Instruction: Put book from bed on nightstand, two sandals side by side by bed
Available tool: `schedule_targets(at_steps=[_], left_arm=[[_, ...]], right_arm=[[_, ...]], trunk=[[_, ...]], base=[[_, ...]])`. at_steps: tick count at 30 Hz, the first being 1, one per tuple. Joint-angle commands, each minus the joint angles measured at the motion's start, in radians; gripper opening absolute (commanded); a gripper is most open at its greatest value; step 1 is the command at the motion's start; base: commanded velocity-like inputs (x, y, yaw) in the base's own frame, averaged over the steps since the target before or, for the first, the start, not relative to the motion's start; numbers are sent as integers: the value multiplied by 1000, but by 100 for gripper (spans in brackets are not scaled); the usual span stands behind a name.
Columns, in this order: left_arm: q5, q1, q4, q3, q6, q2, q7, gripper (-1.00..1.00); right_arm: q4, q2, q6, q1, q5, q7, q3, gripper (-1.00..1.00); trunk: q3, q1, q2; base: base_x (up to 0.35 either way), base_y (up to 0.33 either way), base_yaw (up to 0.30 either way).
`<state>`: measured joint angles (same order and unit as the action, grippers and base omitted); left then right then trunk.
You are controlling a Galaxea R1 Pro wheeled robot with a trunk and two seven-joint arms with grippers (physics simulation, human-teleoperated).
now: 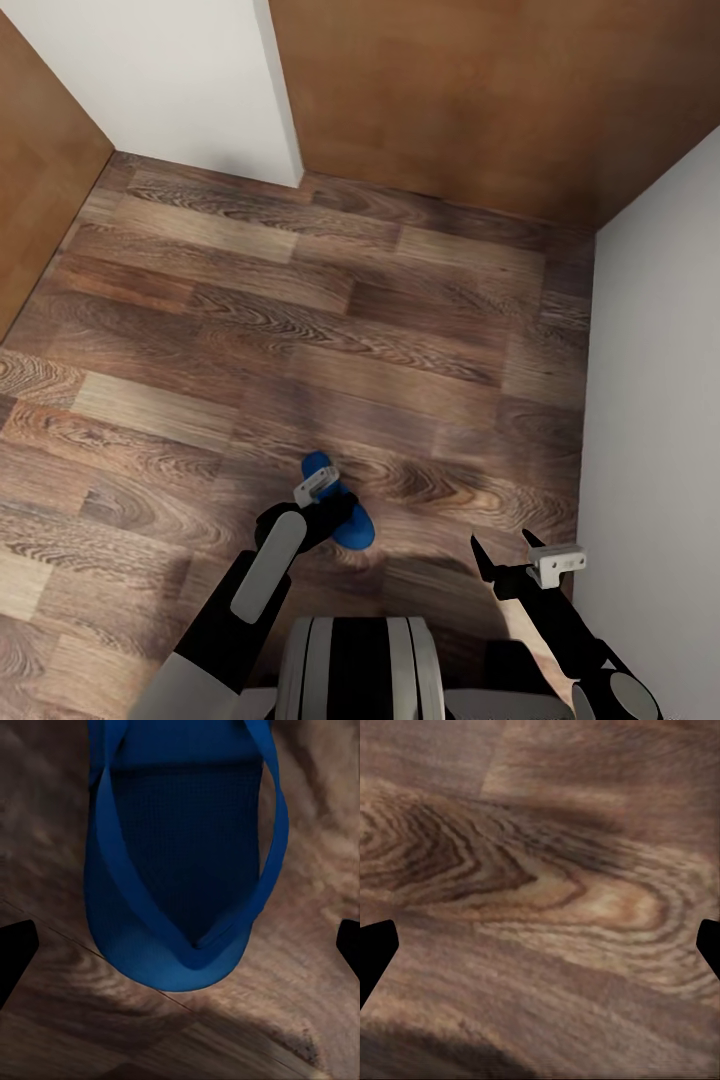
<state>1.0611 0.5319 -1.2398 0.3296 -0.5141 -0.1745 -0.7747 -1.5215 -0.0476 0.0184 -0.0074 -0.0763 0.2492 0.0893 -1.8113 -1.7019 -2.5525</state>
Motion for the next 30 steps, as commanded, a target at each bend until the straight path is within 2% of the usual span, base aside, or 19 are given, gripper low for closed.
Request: schedule_targets(at_steps=[1,30], left_arm=[[7,0,-1,0,-1,0,-8,100],[7,0,-1,2,-1,0,-7,100]], right_arm=[[0,0,1,0,-8,6,1,100],[0,0,3,0,-8,7,1,100]], trunk=[[-4,0,0],[-4,0,0]], base=[[0,0,0],[31,-8,0]])
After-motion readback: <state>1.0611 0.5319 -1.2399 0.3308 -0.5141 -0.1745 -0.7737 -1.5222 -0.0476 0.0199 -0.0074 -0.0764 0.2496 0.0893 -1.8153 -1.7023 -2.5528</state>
